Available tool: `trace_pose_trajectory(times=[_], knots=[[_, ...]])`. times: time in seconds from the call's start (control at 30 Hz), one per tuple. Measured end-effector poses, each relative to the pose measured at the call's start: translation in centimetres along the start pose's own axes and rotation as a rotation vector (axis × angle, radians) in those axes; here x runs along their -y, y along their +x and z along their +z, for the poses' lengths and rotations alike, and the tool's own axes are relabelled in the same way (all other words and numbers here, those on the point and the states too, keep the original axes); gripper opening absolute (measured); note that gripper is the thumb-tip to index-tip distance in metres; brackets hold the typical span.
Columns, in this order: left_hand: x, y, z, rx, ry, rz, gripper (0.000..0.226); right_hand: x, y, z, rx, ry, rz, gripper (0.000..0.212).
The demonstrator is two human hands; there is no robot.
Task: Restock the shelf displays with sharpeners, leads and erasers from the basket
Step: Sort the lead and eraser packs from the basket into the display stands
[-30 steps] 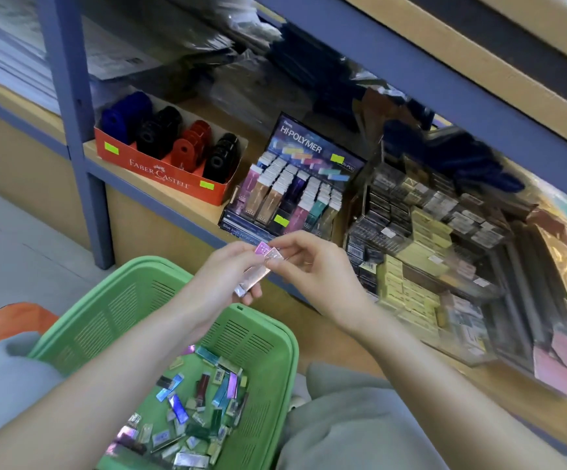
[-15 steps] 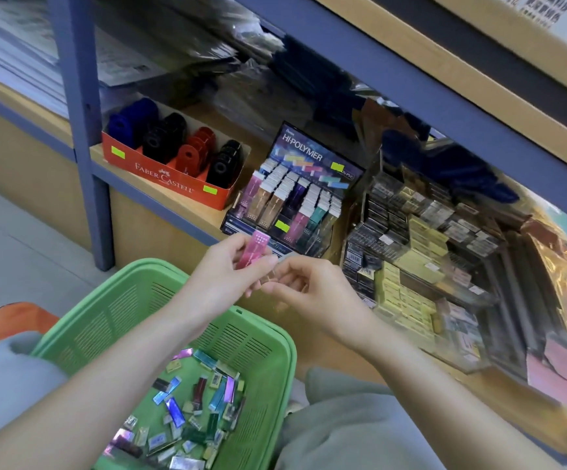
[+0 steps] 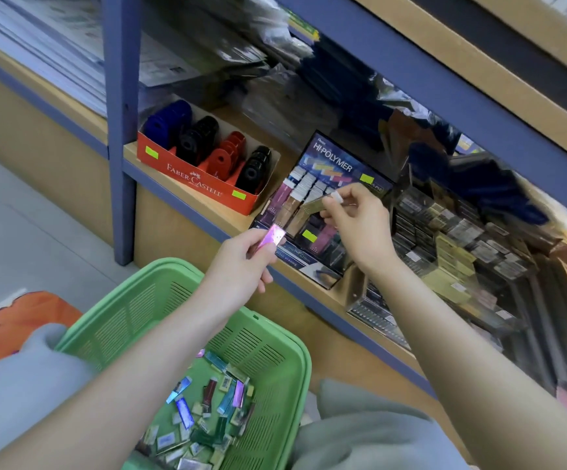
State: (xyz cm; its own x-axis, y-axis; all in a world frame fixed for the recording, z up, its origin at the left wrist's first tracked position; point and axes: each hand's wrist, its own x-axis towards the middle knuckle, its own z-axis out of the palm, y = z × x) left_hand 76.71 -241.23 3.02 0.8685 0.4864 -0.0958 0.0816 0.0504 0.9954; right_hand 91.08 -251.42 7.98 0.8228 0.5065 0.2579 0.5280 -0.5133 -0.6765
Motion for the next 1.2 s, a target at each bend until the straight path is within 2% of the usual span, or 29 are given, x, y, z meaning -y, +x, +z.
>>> trace_pose_trajectory(times=[0.2, 0.3, 0.47, 0.63, 0.77, 0.83, 0.9, 1.0, 1.1, 1.2], knots=[[-0.2, 0.3, -0.4, -0.031, -0.048, -0.022, 0.005, -0.4, 1.7, 0.7, 0.058, -0.226, -0.082, 0.006], [-0.4, 0.5, -0.6, -0.052, -0.081, -0.048, 0.005, 0.3, 2.3, 0.6, 0.089, -0.337, -0.148, 0.005], [-0.2, 0.6, -0.8, -0.07, -0.104, -0.078, 0.009, 0.4, 2.3, 1.3, 0.153, -0.407, -0.173, 0.014], [-0.4, 0.6, -0.9, -0.062, -0.119, -0.046, 0.012, -1.1, 2.3, 2.3, 0.06, -0.525, -0.279, 0.013], [-0.3, 0.7, -1.3, -0.059, -0.121, -0.047, 0.008, -1.4, 1.7, 3.0, 0.003, -0.72, -0.474, 0.012], [-0.1, 0.8, -1.4, -0.068, -0.12, -0.057, 0.007, -1.3, 1.0, 3.0, -0.074, -0.803, -0.543, 0.025], [0.1, 0.8, -1.6, -0.077, -0.069, -0.026, 0.008, -0.7, -0.1, 2.7, -0.084, -0.712, -0.54, 0.036], [0.1, 0.8, -1.8, -0.082, 0.081, 0.045, 0.009, 0.4, -3.0, 2.4, 0.116, -0.338, -0.371, 0.044], [0.3, 0.8, -1.8, -0.11, 0.222, 0.091, 0.02, 1.0, -6.0, 2.9, 0.286, -0.156, -0.325, 0.039], [0.5, 0.3, -1.3, -0.113, 0.223, 0.115, 0.028, 0.8, -7.9, 3.4, 0.339, -0.054, -0.232, 0.032]])
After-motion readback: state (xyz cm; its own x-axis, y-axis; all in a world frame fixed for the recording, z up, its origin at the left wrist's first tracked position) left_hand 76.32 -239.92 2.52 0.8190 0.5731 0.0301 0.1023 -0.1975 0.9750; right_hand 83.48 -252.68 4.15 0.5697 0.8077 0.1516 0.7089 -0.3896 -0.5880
